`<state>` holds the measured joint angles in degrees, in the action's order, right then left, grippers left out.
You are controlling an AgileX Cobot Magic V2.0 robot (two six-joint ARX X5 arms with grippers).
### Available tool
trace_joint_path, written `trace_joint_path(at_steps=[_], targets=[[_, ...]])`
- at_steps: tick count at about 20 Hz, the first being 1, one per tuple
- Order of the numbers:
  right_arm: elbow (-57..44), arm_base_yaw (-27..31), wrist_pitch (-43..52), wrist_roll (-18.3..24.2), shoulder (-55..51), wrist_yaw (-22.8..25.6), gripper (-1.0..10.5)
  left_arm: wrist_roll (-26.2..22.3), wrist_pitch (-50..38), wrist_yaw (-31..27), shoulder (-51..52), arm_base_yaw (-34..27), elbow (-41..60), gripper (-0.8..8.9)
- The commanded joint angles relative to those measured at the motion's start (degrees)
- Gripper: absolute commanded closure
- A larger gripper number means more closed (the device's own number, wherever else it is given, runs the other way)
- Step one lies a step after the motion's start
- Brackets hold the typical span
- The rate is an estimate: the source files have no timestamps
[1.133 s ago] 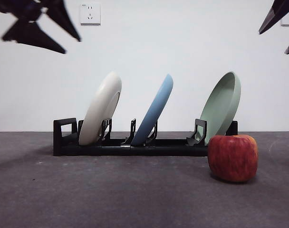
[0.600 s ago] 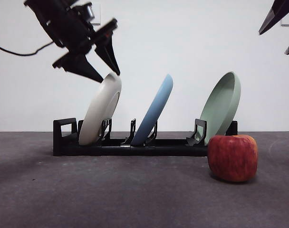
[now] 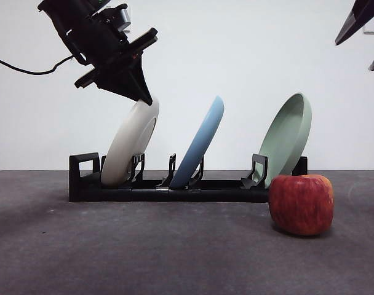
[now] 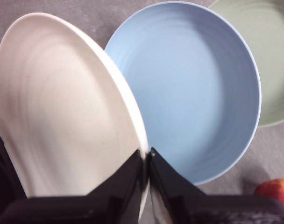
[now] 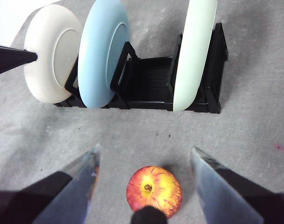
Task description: Take the yellow plate from the plate rack,put the plate on the table,take the apple from the table,put the apple in the plate
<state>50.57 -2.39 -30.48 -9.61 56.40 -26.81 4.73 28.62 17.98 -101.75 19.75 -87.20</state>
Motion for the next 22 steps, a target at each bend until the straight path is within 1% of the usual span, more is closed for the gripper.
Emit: trace_joint_path(at_steps=[1,5,7,11,14,15,16,17,18,19,22], targets=[[0.2,-0.1,0.0,0.5,0.1,0.2,6.3,-1.9,2.3,-1.1,2.3,-0.1,-0.7,8.26],[0.2,-0.1,0.0,0.5,0.1,0.2,6.3,-2.0,10.3,-1.0,8.3,1.7,-4.1,8.26],[0.2,-0.1,0.0,0.5,0.1,0.2,6.3,-3.5,14.7,-1.0,12.5,3.4,-5.4,8.26],[0.2,0.0,0.0,0.5,0.1,0.2,6.3,-6.1,24.9,-1.3,22.0,7.7,-6.9,8.26],[0.2,0.0,0.0,0.5,0.1,0.2,6.3,-7.0,33.7,-1.9,29.2,12.6,-6.9,8.22],[0.2,0.0,0.0,0.5,0.1,0.2,6.3,-7.3,35.8,-3.5,30.6,14.6,-6.9,8.22],[0.2,0.0,0.0,0.5,0.1,0.3,6.3,-7.3,38.4,-7.2,32.2,17.2,-6.9,8.22],[0.2,0.0,0.0,0.5,0.1,0.3,6.3,-6.3,40.4,-11.0,32.9,19.6,-6.9,8.22],[0.2,0.0,0.0,0.5,0.1,0.4,6.3,-4.8,43.0,-15.3,33.3,22.8,-6.8,8.22],[0.2,0.0,0.0,0.5,0.1,0.4,6.3,-3.7,44.8,-18.2,33.3,25.5,-6.7,8.22],[0.2,0.0,0.0,0.5,0.1,0.4,6.3,1.8,44.4,-27.2,33.3,34.4,-2.4,8.22]])
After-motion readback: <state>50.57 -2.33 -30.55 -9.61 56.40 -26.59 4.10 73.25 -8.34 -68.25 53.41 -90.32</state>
